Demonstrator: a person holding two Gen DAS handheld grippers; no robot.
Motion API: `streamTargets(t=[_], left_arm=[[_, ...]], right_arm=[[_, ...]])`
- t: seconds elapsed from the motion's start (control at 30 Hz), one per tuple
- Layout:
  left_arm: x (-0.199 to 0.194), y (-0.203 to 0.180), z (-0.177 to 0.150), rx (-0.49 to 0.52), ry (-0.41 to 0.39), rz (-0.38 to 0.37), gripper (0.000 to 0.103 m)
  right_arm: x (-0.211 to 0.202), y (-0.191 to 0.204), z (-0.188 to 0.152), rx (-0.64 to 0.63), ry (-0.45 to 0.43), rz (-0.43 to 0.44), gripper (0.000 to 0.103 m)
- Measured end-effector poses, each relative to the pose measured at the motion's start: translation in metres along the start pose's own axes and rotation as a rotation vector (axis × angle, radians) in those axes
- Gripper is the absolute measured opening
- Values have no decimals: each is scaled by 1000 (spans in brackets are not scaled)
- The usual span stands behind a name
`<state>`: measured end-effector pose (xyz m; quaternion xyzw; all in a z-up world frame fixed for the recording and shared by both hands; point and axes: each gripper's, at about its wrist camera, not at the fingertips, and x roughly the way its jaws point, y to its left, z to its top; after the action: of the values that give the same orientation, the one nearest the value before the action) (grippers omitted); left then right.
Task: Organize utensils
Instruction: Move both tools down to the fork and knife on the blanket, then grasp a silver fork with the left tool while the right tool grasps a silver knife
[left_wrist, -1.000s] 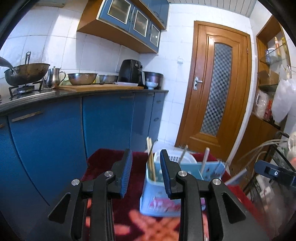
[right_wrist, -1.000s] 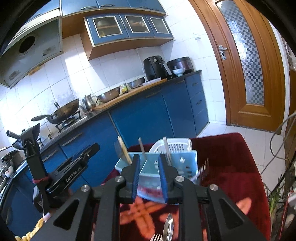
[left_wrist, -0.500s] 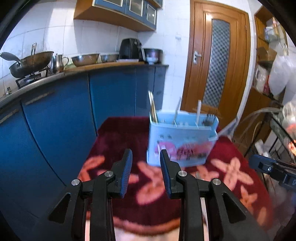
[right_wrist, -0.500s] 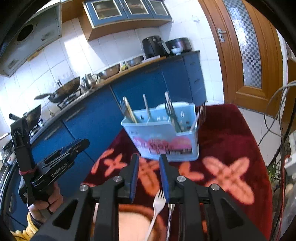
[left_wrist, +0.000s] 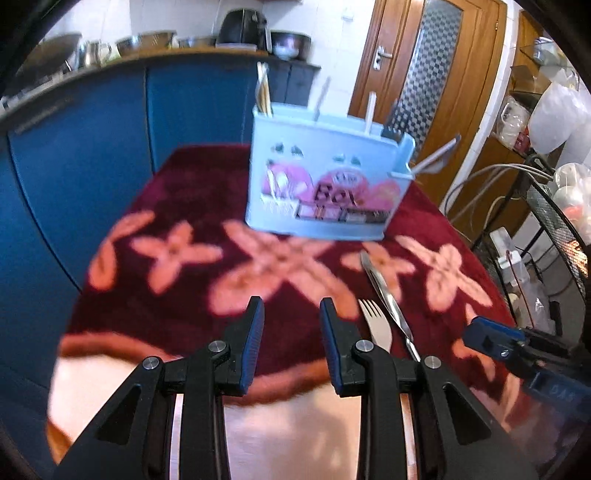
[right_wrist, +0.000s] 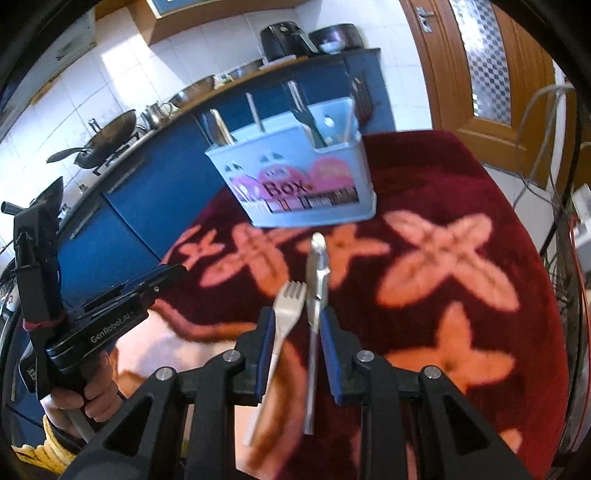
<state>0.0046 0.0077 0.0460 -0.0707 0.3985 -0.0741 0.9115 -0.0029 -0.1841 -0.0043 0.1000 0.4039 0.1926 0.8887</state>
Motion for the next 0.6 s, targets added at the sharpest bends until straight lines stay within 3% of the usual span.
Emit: streamTargets(t=[0.27,0.6], left_arm=[[32,-11,-9,-27,109,-100,31],[58,-40,-12,6,171,-155,31]], right_arm=[[5,-20,-10,26,3,-63,31],[4,-43,-19,54,4,-96,31]])
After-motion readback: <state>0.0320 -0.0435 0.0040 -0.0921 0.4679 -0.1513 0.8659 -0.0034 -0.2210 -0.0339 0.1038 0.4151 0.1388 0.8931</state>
